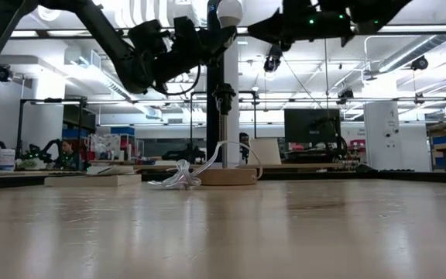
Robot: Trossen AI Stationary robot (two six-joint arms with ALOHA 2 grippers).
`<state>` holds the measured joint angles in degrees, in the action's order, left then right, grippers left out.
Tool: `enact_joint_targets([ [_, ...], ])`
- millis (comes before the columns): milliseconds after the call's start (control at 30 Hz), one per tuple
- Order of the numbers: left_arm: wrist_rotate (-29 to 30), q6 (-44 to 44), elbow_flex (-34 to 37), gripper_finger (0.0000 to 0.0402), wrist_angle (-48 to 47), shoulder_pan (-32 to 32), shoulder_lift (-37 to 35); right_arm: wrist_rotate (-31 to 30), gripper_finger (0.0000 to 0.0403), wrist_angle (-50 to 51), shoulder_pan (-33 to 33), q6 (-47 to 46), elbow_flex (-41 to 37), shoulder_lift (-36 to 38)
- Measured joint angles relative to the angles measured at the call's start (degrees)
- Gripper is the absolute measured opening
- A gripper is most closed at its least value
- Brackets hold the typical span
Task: Screw lightbulb
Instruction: Insert the lightbulb into the black lamp
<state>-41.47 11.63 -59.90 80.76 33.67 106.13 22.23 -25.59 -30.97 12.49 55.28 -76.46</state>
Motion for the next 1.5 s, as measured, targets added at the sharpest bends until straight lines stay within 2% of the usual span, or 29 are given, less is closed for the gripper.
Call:
enact_joint_targets([
  [167, 1.4, -0.2, 0.8, 0.0118, 0.0, 0.1, 0.0, 3.8, 0.0213, 1.1, 0.2, 1.6, 4.2, -4.4],
  [333, 3.0, -0.8, 1.9, 0.0118, 0.4, 0.7, 0.0, 5.0, 0.0237, 1.4, 0.5, 2.9, 6.4, -6.9],
  [733, 3.8, -1.0, 3.1, 0.0118, 1.1, 1.8, -0.1, 5.6, 0.0232, 1.3, 1.4, 5.9, 7.0, -6.9],
  [967, 4.0, -0.4, 3.1, 0.0118, 2.8, 1.9, -0.1, 6.4, 0.0243, 0.5, 1.7, 6.1, 7.0, -6.9],
  [1500, 4.2, -6.2, 2.4, 0.0118, -1.3, -0.9, 0.0, 6.7, 0.0239, -4.2, 2.9, 5.6, 7.1, -10.0],
])
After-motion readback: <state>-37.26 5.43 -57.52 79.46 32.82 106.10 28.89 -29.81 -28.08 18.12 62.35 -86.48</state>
